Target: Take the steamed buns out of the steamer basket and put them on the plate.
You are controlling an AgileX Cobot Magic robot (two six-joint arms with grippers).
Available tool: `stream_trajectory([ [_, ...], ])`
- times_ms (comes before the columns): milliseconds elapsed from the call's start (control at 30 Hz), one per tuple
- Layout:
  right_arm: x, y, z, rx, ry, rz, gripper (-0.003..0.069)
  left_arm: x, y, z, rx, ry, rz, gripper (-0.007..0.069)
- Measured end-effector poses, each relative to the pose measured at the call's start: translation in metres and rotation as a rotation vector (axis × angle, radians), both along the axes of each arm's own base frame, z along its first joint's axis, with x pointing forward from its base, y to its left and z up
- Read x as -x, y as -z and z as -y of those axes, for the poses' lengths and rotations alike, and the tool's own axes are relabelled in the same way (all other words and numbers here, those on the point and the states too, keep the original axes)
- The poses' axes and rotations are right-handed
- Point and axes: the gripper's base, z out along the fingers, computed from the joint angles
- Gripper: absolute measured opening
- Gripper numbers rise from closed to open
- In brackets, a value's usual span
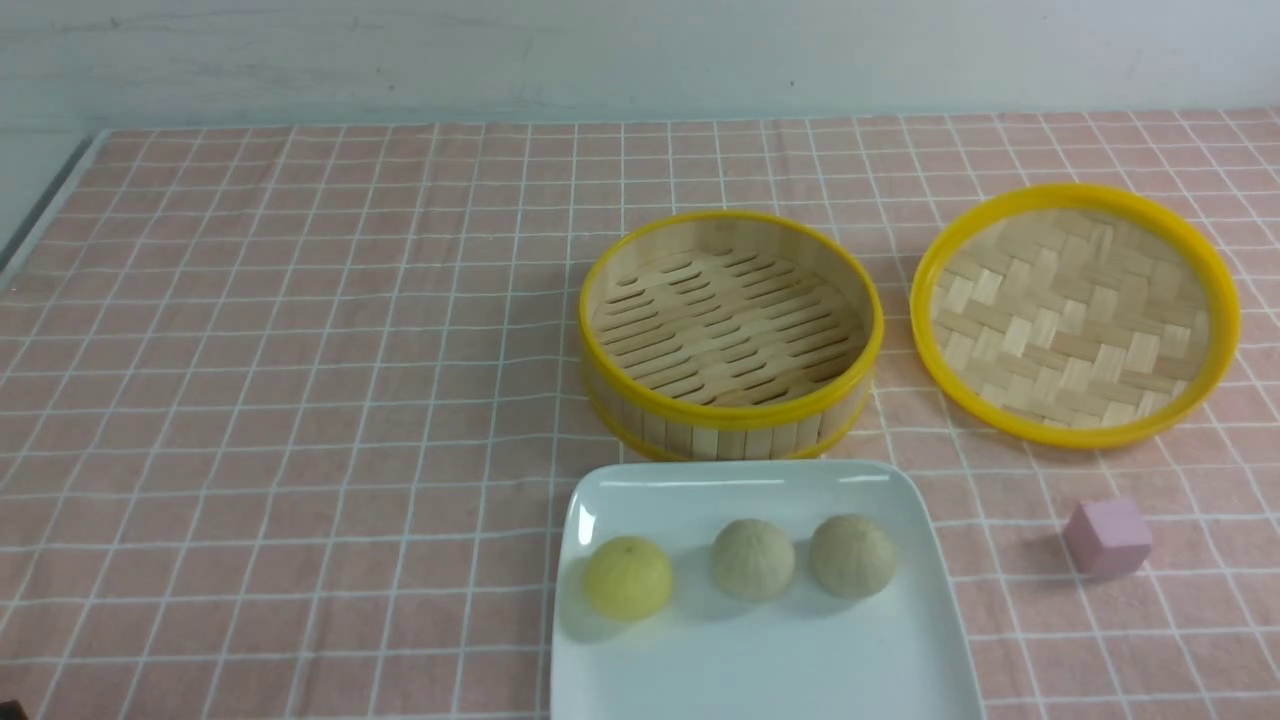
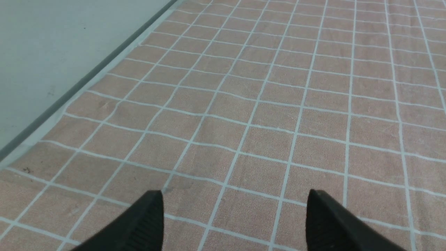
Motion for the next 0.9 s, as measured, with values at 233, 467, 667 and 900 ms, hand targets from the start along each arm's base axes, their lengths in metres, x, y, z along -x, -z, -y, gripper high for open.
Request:
stream_trajectory([
  [233,0.0000,0.0000,0.0000,0.000,0.000,0.000,0.0422,0.0000,0.0001,0.0000,0.000,0.000,-0.001,0.0543],
  [467,0.0000,0.0000,0.0000,0.000,0.000,0.000,0.0422,0.0000,0.0001,0.0000,0.000,0.000,-0.001,0.0543],
  [667,0.0000,0.0000,0.0000,0.000,0.000,0.000,0.0422,-0.0003,0.0001,0.0011,0.000,0.022,-0.001,0.0543],
  [900,0.0000,0.0000,0.0000,0.000,0.000,0.000,0.0422,-0.0011,0.0000,0.0043,-0.001,0.084,0.000,0.0543],
])
